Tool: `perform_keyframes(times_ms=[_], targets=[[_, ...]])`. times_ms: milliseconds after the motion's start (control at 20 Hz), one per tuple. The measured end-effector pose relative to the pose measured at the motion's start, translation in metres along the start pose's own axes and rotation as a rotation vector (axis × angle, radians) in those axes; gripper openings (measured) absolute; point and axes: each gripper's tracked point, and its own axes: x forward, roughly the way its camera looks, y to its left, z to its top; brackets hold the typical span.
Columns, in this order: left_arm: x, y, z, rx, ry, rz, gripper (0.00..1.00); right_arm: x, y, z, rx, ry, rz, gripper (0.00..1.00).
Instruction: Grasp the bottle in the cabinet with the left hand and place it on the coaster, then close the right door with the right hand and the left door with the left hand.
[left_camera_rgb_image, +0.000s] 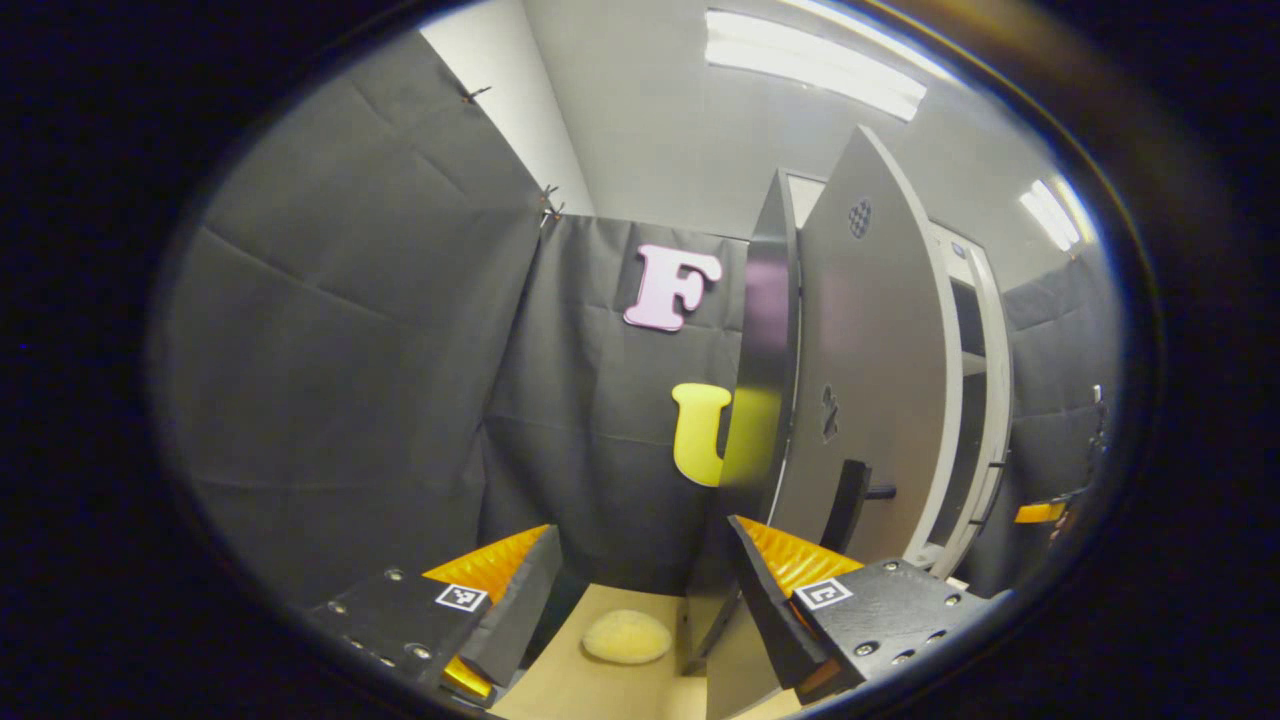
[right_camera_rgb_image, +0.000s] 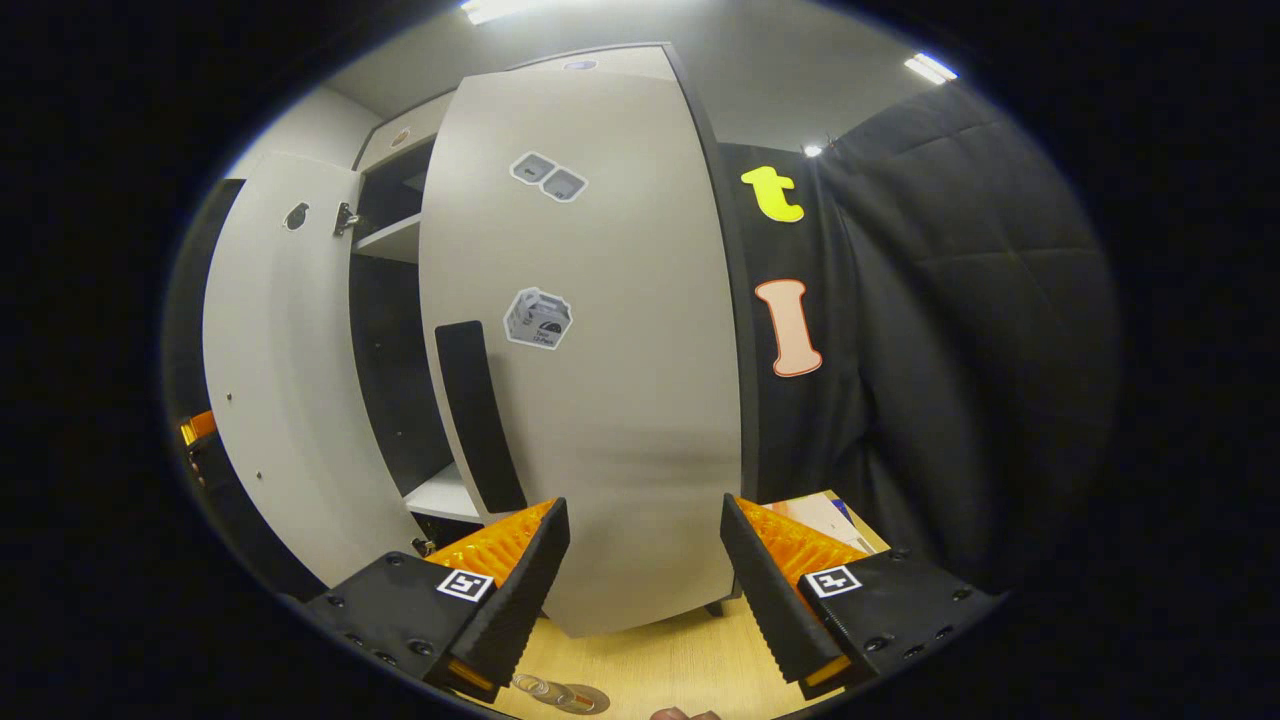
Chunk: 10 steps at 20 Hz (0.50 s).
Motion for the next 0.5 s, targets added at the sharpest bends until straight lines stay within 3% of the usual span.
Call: perform_keyframes(times_ms=[400,500], targets=[[0.041,-0.048,-0.014,0.058,0.056,-0.160,0.96,-0.007,-0.018,-0.020,0.042,0.036,-0.085,0.97],[0.042,-0.052,-0.011,0.090,0.062,-0.168,0.96,-0.007,-0.023,-0.020,0.047,0.038,-0.094,0.97]])
